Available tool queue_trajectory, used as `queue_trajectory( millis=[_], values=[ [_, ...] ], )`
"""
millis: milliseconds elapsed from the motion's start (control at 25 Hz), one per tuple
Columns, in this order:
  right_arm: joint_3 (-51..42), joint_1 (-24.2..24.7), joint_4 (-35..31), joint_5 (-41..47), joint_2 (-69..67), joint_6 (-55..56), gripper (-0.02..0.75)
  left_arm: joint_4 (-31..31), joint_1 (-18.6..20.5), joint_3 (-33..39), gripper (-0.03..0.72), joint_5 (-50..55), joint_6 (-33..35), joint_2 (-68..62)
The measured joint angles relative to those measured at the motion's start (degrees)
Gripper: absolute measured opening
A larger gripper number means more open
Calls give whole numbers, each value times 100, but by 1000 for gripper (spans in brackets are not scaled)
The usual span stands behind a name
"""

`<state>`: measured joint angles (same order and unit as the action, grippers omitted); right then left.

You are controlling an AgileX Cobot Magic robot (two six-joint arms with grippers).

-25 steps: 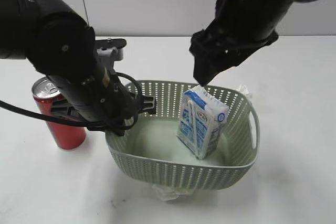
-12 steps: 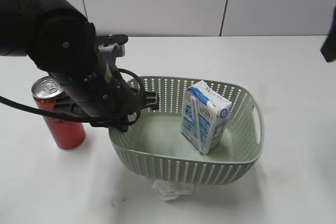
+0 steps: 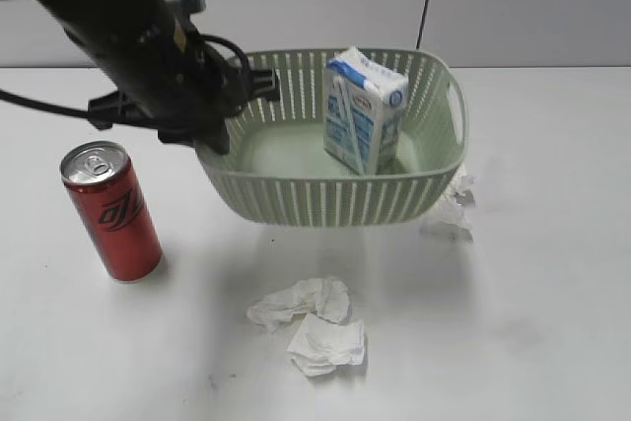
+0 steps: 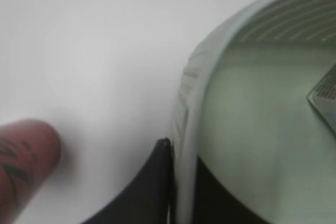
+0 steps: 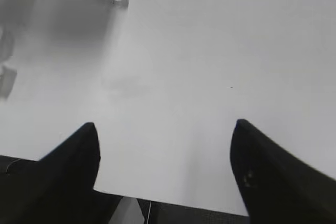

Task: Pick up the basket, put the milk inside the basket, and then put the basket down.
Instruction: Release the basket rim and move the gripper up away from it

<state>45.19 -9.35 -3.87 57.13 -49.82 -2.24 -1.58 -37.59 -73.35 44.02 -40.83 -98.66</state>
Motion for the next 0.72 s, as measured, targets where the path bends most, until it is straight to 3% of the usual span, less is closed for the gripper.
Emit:
queue_trajectory(
  millis=[200, 400, 720],
  values=[
    [-848, 0, 26, 0, 1316, 0, 585, -19, 383, -1195, 10, 674, 514, -674],
    [-1432, 0, 26, -69, 2495, 0, 585, 20, 494, -2104, 10, 810, 680, -1385],
    [-1481, 0, 40, 17, 3581, 0, 585, 158, 546, -2297, 10, 717, 790, -2268]
  ],
)
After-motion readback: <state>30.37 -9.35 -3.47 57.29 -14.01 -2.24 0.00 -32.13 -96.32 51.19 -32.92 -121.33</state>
